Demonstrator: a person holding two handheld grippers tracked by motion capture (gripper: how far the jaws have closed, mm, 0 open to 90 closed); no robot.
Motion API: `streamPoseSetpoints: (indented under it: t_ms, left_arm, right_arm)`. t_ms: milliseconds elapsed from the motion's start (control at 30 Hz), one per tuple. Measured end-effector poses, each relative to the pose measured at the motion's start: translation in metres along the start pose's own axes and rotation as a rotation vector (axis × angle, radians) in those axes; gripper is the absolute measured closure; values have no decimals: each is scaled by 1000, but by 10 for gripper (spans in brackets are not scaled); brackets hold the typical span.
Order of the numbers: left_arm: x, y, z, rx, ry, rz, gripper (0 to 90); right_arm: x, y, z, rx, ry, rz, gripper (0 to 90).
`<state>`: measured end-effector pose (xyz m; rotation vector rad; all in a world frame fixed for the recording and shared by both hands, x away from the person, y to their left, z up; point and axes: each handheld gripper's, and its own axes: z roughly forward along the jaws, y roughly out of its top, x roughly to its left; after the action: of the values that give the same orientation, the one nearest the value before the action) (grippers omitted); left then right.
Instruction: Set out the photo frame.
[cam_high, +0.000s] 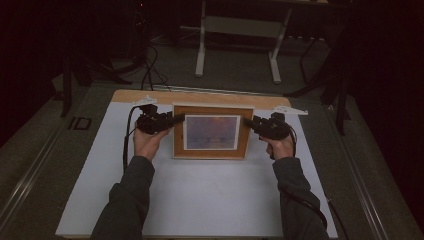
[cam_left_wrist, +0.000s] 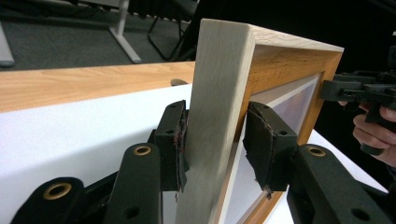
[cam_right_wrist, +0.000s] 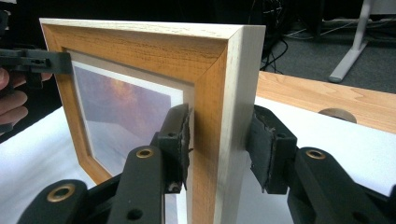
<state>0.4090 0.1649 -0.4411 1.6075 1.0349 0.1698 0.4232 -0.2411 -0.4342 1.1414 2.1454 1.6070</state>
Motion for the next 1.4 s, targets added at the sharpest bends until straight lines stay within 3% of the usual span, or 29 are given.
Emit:
streamPoseSetpoints:
  t_ms: [733,933,1267,1400]
  left_arm:
    - [9,-12,-1,32,-70,-111,583]
    - [6,-11,-2,50,-77,-104,578]
    - [5,-10,-2,58,-84,-131,557]
    - [3,-11,-1,61,-74,-120,545]
  right_arm:
    - [9,-11,-8,1,9,8,623]
    - [9,-16,-10,9,9,15,624]
    - [7,-17,-11,7,14,14,622]
    - [7,-18,-10,7,16,16,616]
